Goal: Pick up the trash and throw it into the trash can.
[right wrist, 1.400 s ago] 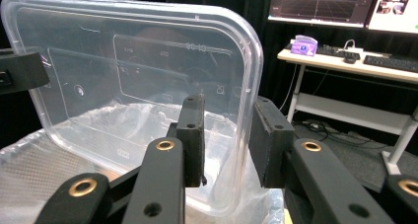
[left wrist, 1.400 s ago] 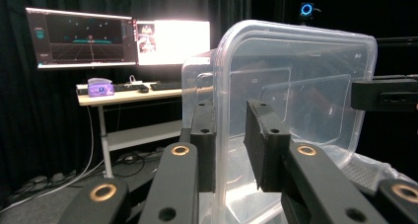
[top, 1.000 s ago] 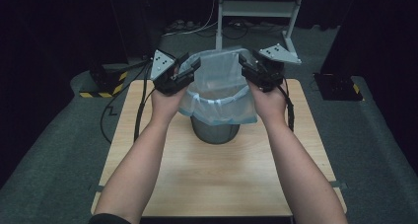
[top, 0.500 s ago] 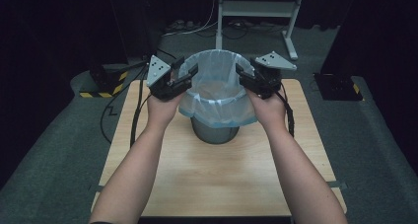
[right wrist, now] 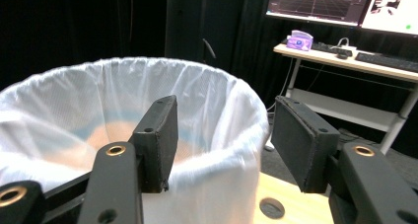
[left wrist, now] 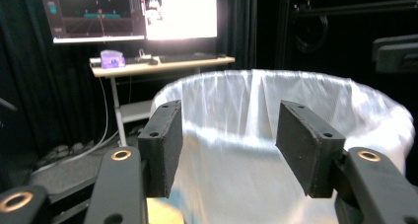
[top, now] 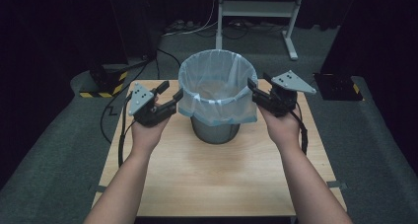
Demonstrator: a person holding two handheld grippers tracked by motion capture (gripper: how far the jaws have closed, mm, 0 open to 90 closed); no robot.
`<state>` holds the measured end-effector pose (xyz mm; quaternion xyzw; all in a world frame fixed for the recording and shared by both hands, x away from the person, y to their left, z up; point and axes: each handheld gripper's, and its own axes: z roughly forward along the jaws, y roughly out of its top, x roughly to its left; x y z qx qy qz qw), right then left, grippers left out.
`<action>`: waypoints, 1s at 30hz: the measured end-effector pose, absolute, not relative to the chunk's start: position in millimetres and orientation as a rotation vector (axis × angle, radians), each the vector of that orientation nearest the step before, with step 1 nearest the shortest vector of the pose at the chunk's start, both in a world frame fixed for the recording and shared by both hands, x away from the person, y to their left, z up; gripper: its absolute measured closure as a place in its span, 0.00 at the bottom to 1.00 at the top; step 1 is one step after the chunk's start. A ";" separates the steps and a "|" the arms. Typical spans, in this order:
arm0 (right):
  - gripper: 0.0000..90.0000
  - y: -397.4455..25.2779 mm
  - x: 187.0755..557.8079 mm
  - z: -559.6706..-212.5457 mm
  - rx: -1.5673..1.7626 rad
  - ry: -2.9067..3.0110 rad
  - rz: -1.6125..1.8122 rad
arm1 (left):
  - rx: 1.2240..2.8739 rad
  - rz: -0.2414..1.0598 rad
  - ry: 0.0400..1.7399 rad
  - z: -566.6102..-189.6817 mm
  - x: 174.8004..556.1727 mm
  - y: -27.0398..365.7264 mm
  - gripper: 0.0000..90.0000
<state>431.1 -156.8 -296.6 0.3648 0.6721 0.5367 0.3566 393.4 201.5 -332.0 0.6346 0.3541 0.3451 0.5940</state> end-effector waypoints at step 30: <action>0.46 -179.7 368.0 -471.3 1.065 1.984 1.184 | 1.792 0.450 1.086 -492.2 349.7 208.5 0.40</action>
